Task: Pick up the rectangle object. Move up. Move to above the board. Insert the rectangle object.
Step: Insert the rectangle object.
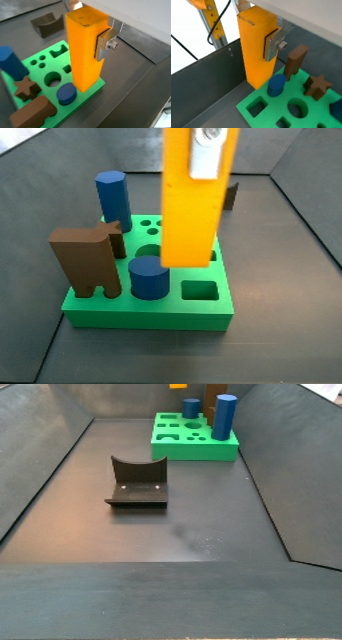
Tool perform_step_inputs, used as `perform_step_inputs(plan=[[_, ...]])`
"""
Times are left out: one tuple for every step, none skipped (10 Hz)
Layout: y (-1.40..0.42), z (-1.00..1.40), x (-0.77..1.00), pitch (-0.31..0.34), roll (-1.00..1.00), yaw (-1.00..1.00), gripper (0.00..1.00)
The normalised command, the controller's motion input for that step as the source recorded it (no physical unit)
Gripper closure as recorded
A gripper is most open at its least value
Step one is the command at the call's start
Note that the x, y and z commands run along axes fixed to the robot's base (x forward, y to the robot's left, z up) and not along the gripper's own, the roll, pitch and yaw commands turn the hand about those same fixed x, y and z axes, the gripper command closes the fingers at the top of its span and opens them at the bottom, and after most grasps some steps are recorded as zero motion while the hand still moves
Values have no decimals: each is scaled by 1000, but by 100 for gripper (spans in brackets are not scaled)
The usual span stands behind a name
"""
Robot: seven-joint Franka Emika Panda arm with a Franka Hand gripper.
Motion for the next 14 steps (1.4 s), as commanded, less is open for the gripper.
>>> perform_step_inputs(plan=[[0, -200, 674, -24, -57, -531, 100], [0, -217, 760, 0, -13, -411, 100], [154, -57, 26, 0, 20, -71, 100], [31, -509, 191, 0, 84, -3, 100], [9, -806, 49, -37, 174, 0, 100], [0, -886, 0, -87, 194, 0, 100], [0, -869, 0, -81, 153, 34, 100], [49, -791, -83, -133, 136, 3, 100], [103, -760, -46, -103, 126, 0, 100], [137, -743, 0, -114, 100, 0, 100], [149, -734, 46, -76, 119, 0, 100], [177, -654, 231, -33, 94, 29, 100], [140, -640, 489, 0, 49, 46, 100], [80, -677, 626, 0, 7, 43, 100]])
